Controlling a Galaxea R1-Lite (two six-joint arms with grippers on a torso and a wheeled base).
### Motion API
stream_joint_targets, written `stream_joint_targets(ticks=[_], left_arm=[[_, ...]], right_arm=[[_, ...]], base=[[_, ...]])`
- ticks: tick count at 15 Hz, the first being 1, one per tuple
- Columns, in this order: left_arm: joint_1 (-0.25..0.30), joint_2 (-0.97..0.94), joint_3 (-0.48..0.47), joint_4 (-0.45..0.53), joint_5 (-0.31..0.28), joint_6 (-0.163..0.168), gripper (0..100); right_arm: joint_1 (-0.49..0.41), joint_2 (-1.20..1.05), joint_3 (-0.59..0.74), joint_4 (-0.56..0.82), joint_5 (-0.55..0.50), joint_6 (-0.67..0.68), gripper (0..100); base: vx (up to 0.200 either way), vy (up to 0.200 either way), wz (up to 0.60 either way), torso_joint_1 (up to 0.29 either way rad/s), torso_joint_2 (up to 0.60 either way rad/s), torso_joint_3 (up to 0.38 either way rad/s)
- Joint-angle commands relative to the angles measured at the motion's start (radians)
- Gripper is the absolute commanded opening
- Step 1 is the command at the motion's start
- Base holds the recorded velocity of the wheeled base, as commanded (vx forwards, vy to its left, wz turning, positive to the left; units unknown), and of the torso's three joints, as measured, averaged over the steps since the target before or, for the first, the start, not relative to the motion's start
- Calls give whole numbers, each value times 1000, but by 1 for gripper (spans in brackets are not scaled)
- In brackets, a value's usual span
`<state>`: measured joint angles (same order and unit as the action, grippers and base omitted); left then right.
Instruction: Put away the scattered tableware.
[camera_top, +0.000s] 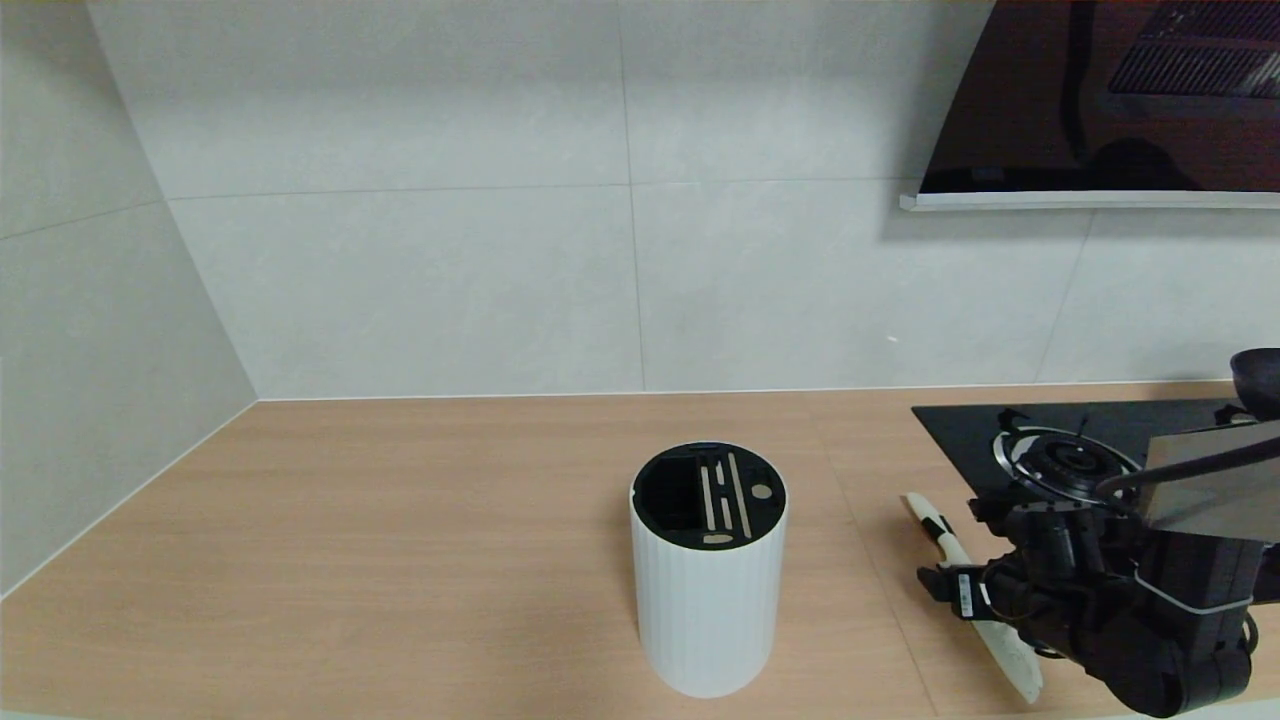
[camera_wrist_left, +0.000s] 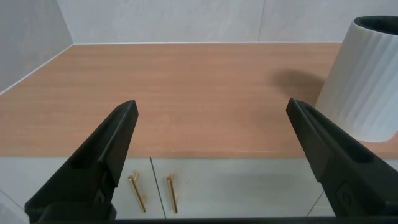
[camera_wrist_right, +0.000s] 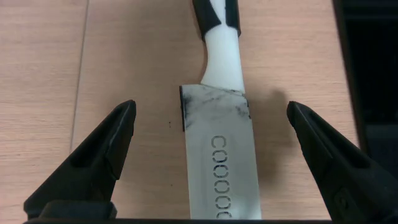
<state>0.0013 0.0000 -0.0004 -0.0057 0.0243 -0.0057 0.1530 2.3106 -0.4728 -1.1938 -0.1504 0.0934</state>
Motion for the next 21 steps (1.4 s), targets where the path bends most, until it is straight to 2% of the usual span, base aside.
stream_joint_targets(ticks=[1, 7, 8, 21], left_arm=[[0, 0, 0, 0, 0, 0, 100], [0, 0, 0, 0, 0, 0, 100], [0, 0, 0, 0, 0, 0, 100], [0, 0, 0, 0, 0, 0, 100]], right_arm=[[0, 13, -4, -1, 0, 0, 100], [0, 26, -6, -1, 0, 0, 100], [0, 26, -7, -1, -1, 0, 0], [0, -23, 6, -18, 0, 0, 0]], base=[[0, 0, 0, 0, 0, 0], [0, 0, 0, 0, 0, 0], [0, 0, 0, 0, 0, 0], [0, 0, 0, 0, 0, 0]])
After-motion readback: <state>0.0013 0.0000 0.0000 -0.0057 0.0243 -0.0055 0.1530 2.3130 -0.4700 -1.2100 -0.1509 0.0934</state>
